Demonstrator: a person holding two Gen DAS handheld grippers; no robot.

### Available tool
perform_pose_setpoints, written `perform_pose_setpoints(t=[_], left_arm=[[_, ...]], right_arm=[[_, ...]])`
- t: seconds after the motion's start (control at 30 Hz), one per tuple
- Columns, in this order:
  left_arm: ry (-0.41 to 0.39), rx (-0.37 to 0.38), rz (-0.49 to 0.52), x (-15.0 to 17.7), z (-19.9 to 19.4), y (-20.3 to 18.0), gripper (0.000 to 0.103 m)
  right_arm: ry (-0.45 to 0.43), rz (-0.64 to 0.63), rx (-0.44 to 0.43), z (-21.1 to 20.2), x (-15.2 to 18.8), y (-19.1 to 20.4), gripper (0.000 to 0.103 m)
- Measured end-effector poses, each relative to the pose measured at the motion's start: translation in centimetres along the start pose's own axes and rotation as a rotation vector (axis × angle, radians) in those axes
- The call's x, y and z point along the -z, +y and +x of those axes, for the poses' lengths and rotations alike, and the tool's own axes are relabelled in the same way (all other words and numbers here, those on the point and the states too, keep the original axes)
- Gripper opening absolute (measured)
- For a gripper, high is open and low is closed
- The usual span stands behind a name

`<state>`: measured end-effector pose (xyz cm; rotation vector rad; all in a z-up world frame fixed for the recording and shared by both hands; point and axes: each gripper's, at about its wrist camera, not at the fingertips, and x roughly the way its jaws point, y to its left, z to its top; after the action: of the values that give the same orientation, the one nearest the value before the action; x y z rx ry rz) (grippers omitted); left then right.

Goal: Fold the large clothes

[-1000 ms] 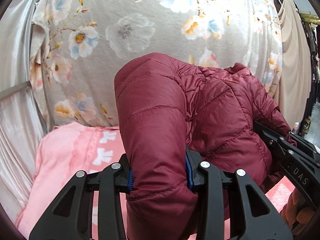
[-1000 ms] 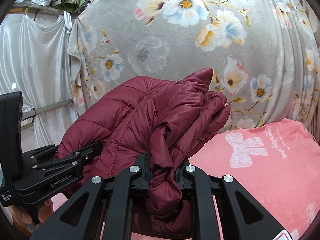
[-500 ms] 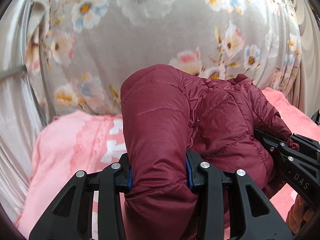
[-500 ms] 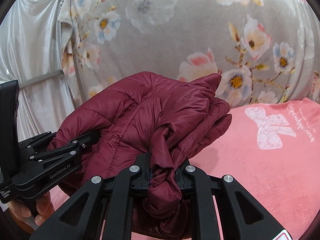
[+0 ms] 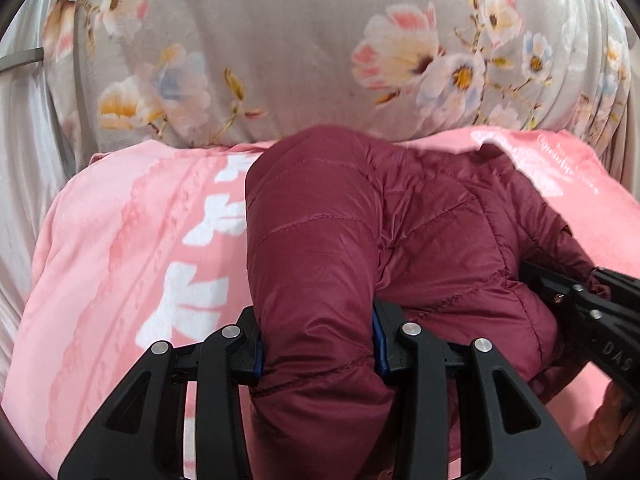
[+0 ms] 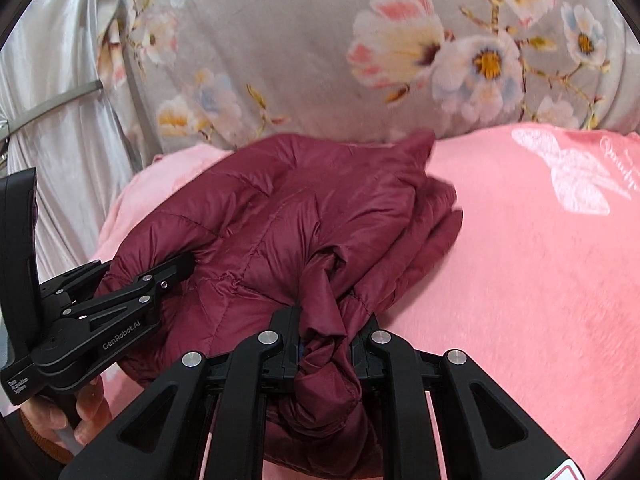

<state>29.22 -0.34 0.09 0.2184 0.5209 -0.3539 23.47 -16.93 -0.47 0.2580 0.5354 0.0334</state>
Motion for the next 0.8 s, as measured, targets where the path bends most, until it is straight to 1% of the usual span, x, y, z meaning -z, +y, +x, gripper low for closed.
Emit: perform_pose_setpoints(t=[0.07, 0.2, 0.3, 0.37, 0.47, 0.53, 0.57, 0.6, 0.63, 0.67, 0.7, 0.77, 0.8], left_arm=[[0.007, -0.005, 0.001, 0.6, 0.2, 0.1, 0.04], [0.032, -0.016, -0.002, 1.4, 0.7, 0.2, 0.048], [0.054, -0.023, -0.01, 1.8, 0.8, 0.1, 0.051], [0.077, -0.024, -0.029, 1.8, 0.9, 0.2, 0.054], [0.121, -0.03, -0.07, 1.7, 0.9, 0.6, 0.061], [0.16, -0.056, -0.101, 1.8, 0.6, 0.9, 0.073], [0.178, -0.071, -0.113, 1.8, 0.5, 1.0, 0.075], [0.197, -0.086, -0.127, 1.9, 0.2, 1.2, 0.078], [0.211, -0.1, -0.138, 2.0, -0.2, 1.3, 0.081], [0.23, -0.121, -0.152, 2.0, -0.5, 1.5, 0.084], [0.244, -0.139, -0.168, 2.1, -0.8, 1.7, 0.089], [0.268, -0.177, -0.219, 1.9, -1.9, 2.5, 0.09], [0.267, -0.186, -0.231, 1.7, -2.5, 2.7, 0.09]], right_arm=[[0.017, 0.006, 0.007, 0.3, 0.5, -0.2, 0.014], [0.066, 0.041, 0.023, 1.1, 1.6, -1.0, 0.016], [0.089, 0.058, 0.032, 1.3, 1.7, -1.2, 0.017], [0.103, 0.06, 0.042, 1.4, 1.8, -1.2, 0.02], [0.123, 0.081, 0.054, 1.2, 1.9, -1.4, 0.026], [0.14, 0.111, 0.067, 0.6, 1.8, -1.9, 0.034], [0.148, 0.145, 0.069, 0.0, 1.9, -2.4, 0.038], [0.151, 0.169, 0.074, -0.5, 1.9, -2.7, 0.045], [0.149, 0.195, 0.078, -1.1, 1.9, -3.1, 0.047], [0.143, 0.225, 0.081, -2.1, 1.9, -3.6, 0.048], [0.135, 0.243, 0.087, -2.9, 2.0, -3.9, 0.049], [0.106, 0.25, 0.134, -4.8, 1.8, -4.1, 0.049], [0.098, 0.236, 0.152, -5.4, 1.7, -3.9, 0.048]])
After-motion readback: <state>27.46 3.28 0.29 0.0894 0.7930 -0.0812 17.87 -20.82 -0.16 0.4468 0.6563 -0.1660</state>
